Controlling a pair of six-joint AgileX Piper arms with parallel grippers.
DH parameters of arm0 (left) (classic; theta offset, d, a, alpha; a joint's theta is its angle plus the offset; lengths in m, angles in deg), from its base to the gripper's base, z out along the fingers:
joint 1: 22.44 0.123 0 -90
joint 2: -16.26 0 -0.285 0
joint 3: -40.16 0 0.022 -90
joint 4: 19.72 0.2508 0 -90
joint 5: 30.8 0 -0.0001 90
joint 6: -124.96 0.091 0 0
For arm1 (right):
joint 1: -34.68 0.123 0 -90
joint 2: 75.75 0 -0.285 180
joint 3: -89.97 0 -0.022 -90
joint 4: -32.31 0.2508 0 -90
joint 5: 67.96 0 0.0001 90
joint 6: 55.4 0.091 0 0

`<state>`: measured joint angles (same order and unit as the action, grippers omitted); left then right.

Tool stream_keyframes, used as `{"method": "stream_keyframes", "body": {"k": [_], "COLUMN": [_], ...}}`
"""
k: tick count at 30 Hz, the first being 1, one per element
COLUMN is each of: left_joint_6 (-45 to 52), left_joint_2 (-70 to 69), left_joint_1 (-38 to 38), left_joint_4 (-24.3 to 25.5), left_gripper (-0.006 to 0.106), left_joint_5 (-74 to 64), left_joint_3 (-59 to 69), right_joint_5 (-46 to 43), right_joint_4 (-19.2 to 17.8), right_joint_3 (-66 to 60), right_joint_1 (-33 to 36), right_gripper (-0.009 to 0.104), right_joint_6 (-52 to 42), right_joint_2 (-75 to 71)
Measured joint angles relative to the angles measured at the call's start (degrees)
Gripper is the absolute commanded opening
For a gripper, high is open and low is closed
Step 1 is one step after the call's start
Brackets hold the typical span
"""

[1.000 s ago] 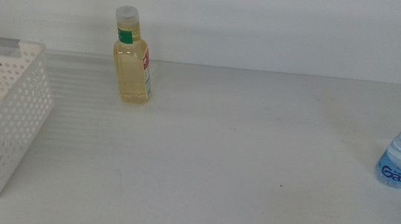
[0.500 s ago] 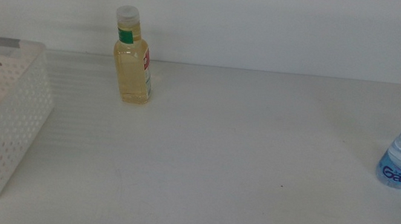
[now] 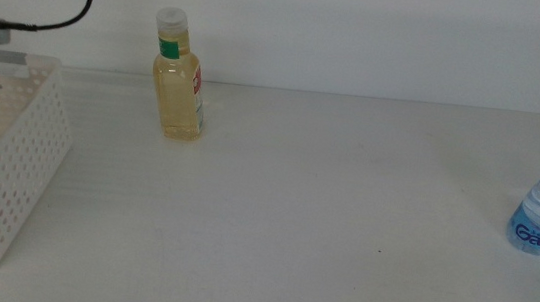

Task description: Use arms to grab the bottles and put them into the dustbin to the left of the table.

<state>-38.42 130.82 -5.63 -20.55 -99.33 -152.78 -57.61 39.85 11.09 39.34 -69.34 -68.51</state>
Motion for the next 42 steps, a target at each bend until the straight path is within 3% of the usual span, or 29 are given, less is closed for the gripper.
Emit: {"method": "stream_keyframes", "body": {"k": [20,24,29,30,35,42], "left_joint_6": [-0.2,-0.6,-0.7,-0.7,-0.7,-4.2], "left_joint_2": [11.4,11.8,11.8,11.8,11.8,11.7], "left_joint_1": [0.0,0.0,0.0,0.0,0.0,0.0], "left_joint_4": [0.4,0.3,0.4,0.5,1.8,2.4], "left_gripper": [-0.005,0.0,0.028,0.072,0.09,0.09], "left_joint_5": [5.7,6.0,6.1,6.1,5.9,-0.7], "left_joint_3": [-0.1,-0.1,-0.4,-0.4,-0.9,-8.4], "right_joint_5": [0.0,0.0,0.0,0.0,0.0,0.0], "right_joint_4": [0.0,0.0,0.0,0.0,0.0,0.0], "right_joint_3": [0.0,0.0,0.0,0.0,0.0,0.0], "right_joint_1": [0.0,0.0,0.0,0.0,0.0,0.0], "right_gripper": [0.068,0.068,0.068,0.068,0.068,0.068], "right_joint_6": [0.0,0.0,0.0,0.0,0.0,0.0], "right_joint_2": [0.0,0.0,0.0,0.0,0.0,0.0]}}
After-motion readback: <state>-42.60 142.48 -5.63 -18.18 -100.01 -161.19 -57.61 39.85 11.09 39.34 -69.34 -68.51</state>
